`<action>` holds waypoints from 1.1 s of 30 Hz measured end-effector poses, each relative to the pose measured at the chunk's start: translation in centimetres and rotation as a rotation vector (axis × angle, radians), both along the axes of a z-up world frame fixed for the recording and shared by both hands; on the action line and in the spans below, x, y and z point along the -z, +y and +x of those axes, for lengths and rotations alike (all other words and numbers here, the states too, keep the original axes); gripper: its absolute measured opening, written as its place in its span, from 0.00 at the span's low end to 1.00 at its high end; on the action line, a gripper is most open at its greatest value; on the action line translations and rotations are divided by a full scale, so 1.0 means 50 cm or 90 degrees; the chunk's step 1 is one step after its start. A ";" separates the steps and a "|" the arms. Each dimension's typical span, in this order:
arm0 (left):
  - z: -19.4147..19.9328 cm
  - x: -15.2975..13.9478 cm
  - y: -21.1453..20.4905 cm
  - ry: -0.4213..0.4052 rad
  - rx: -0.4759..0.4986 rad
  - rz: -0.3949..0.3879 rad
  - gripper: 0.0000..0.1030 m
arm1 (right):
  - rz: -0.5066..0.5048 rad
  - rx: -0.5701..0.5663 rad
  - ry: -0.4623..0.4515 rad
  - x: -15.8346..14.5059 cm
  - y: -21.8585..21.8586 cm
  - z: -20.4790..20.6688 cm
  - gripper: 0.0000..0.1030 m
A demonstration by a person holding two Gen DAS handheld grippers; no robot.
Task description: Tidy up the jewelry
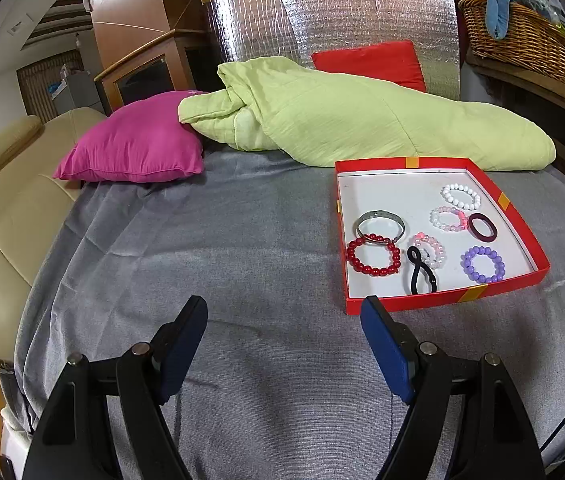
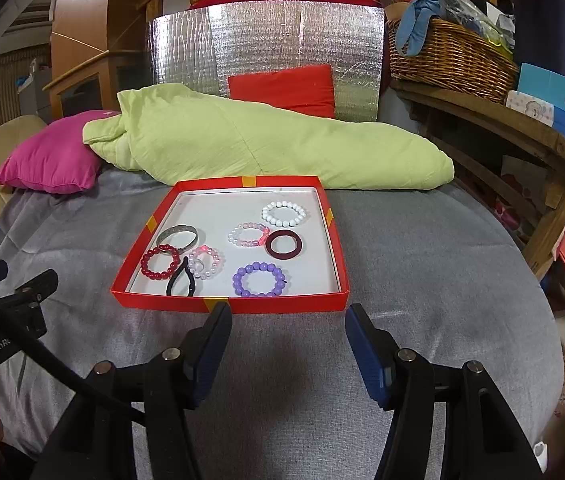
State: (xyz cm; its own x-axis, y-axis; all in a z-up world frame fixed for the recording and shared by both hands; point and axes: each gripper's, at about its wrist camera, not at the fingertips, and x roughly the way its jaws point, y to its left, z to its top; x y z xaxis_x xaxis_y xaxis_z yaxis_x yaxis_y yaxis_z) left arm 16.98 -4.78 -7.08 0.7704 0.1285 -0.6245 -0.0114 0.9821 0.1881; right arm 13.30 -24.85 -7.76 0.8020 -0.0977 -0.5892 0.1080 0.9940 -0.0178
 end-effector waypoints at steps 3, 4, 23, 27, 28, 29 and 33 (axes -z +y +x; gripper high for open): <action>0.000 0.000 0.000 0.000 0.000 0.000 0.77 | -0.001 0.000 0.000 0.000 0.000 0.000 0.61; 0.000 0.000 0.000 0.000 0.000 0.001 0.77 | 0.000 0.000 0.000 0.000 0.000 0.000 0.61; 0.000 -0.002 0.002 -0.001 -0.001 0.001 0.77 | 0.006 0.003 -0.002 -0.002 -0.006 0.000 0.61; 0.000 -0.002 0.002 -0.001 -0.001 0.001 0.77 | 0.006 0.003 0.000 -0.001 -0.006 0.001 0.61; 0.000 -0.002 0.002 -0.001 -0.001 0.002 0.77 | 0.006 0.003 0.000 -0.001 -0.006 0.001 0.61; 0.000 -0.002 0.002 -0.001 -0.001 0.002 0.77 | 0.006 0.004 0.001 -0.001 -0.006 0.002 0.61; 0.000 -0.002 0.001 -0.001 -0.001 0.003 0.77 | 0.006 0.004 0.003 0.001 -0.007 0.003 0.61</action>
